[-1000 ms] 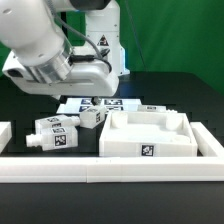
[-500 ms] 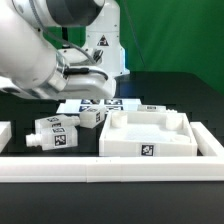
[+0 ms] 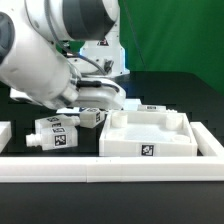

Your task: Assemble one leg

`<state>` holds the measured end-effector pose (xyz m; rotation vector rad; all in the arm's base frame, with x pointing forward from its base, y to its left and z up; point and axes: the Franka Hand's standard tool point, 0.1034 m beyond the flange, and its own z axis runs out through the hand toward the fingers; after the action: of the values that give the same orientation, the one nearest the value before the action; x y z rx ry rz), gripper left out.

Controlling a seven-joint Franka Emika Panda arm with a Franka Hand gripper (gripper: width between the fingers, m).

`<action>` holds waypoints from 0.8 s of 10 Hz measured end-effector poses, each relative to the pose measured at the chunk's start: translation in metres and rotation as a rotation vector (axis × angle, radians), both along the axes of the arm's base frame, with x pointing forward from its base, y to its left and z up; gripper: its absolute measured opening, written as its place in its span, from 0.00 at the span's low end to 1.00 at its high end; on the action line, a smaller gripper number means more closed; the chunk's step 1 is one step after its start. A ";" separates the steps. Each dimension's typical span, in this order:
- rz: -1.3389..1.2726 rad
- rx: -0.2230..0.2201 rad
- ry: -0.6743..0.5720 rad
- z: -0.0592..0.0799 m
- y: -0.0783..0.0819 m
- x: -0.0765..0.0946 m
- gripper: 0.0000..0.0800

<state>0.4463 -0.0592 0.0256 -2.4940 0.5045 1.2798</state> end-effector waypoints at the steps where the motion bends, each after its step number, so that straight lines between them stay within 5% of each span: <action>1: 0.008 0.002 0.007 -0.003 0.004 -0.002 0.81; 6: 0.046 0.050 -0.014 -0.006 0.004 -0.004 0.81; 8: 0.053 0.057 -0.015 -0.007 0.005 -0.004 0.49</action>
Offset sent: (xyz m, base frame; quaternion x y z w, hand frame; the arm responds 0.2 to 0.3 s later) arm 0.0002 -0.0077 -0.0075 -0.0134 0.0081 -0.0153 0.9998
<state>0.4421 -0.0539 0.0187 -2.4833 0.3954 1.2753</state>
